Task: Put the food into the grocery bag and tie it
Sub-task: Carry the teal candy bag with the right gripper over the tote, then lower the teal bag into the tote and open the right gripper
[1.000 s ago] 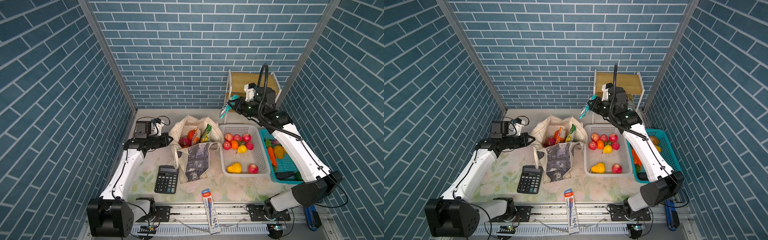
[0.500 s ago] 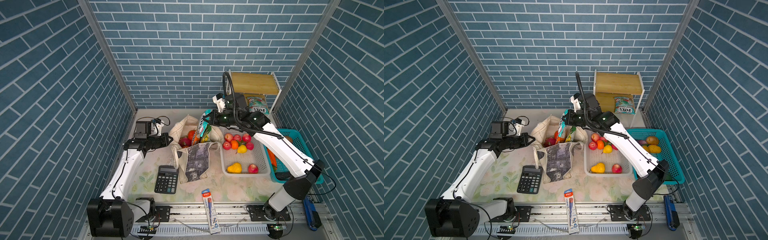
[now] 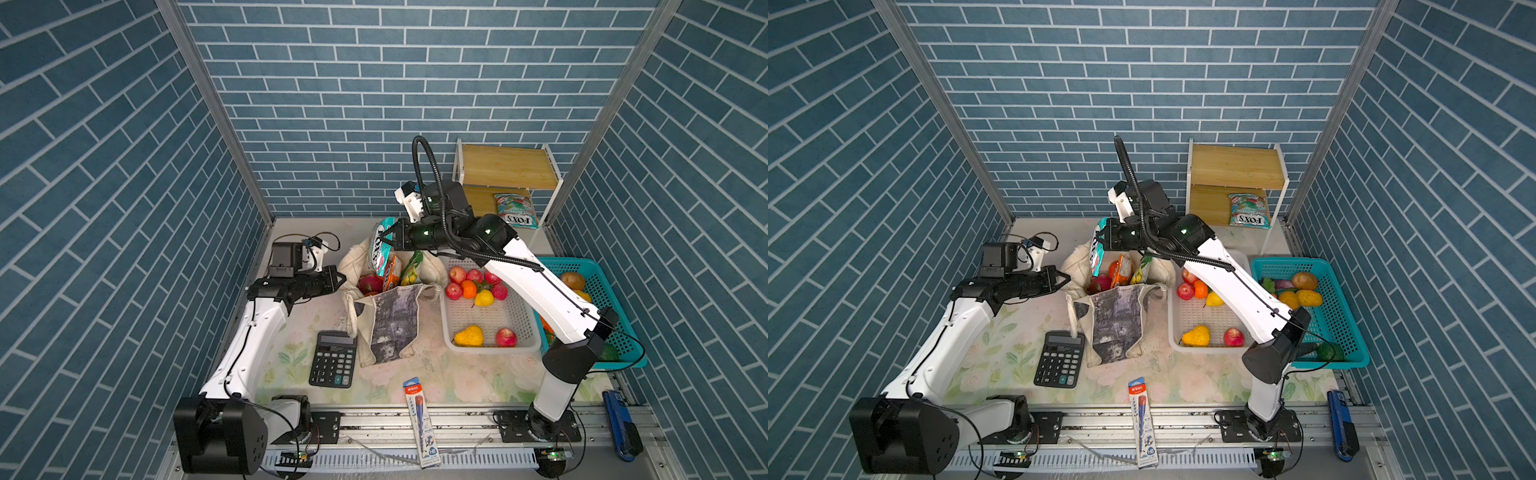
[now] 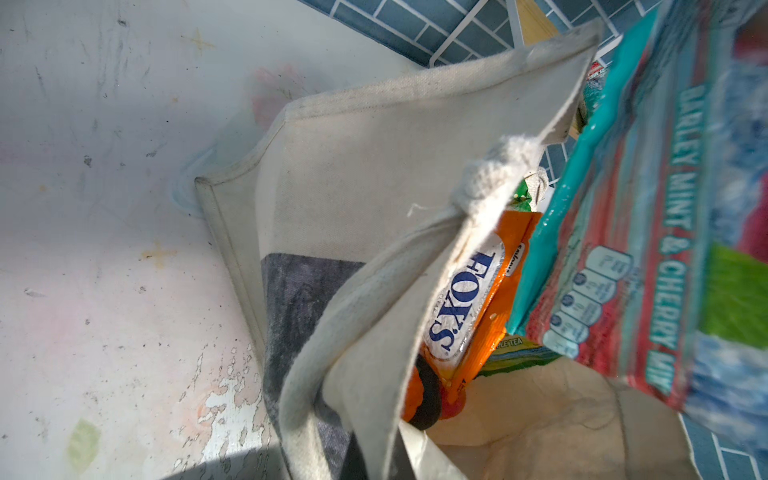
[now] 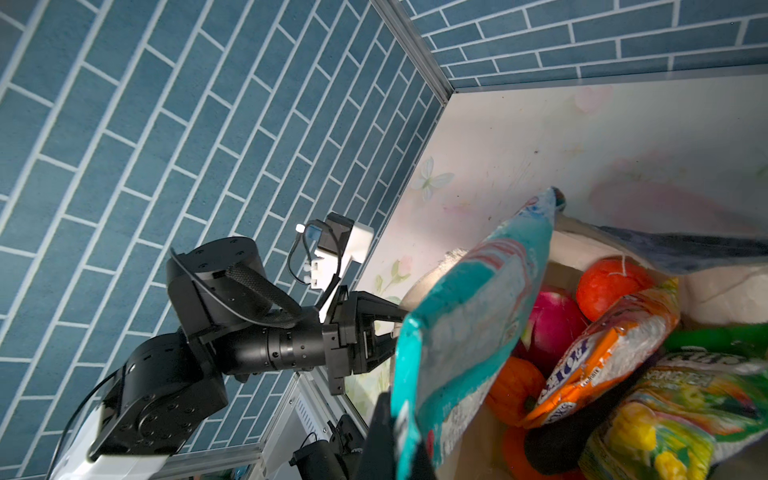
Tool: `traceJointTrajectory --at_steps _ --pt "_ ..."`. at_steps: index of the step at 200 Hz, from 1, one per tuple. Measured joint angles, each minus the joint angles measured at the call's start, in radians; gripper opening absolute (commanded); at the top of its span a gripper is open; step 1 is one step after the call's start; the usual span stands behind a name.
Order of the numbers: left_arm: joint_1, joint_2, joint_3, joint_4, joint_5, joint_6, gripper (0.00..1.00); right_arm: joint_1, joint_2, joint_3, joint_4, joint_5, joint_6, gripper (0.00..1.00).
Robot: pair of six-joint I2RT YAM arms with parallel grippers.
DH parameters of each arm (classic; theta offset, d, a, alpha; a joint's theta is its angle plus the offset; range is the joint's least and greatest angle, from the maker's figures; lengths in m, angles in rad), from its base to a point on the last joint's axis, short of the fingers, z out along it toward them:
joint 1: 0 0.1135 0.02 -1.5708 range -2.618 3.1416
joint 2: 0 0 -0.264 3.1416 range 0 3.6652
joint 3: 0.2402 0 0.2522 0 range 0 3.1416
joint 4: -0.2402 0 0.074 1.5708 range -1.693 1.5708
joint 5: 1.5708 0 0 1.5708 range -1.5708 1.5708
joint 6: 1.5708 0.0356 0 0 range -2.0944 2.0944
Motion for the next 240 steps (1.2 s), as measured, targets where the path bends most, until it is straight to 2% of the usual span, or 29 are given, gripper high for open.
traceJointTrajectory --at_steps 128,174,235,240 --pt "0.0 0.0 0.0 0.0 0.0 0.0 0.0 0.003 0.146 0.003 -0.068 -0.016 -0.034 0.0" --pt "0.0 0.0 0.0 0.0 0.0 0.0 0.0 0.003 0.155 0.003 -0.074 -0.021 -0.056 0.0" --pt "0.0 0.0 0.0 0.0 0.0 0.0 0.0 -0.007 0.155 -0.051 -0.093 0.05 -0.132 0.0" --pt "0.0 0.0 0.0 0.0 0.0 0.0 0.0 -0.009 0.155 -0.058 -0.098 0.056 -0.136 0.02"
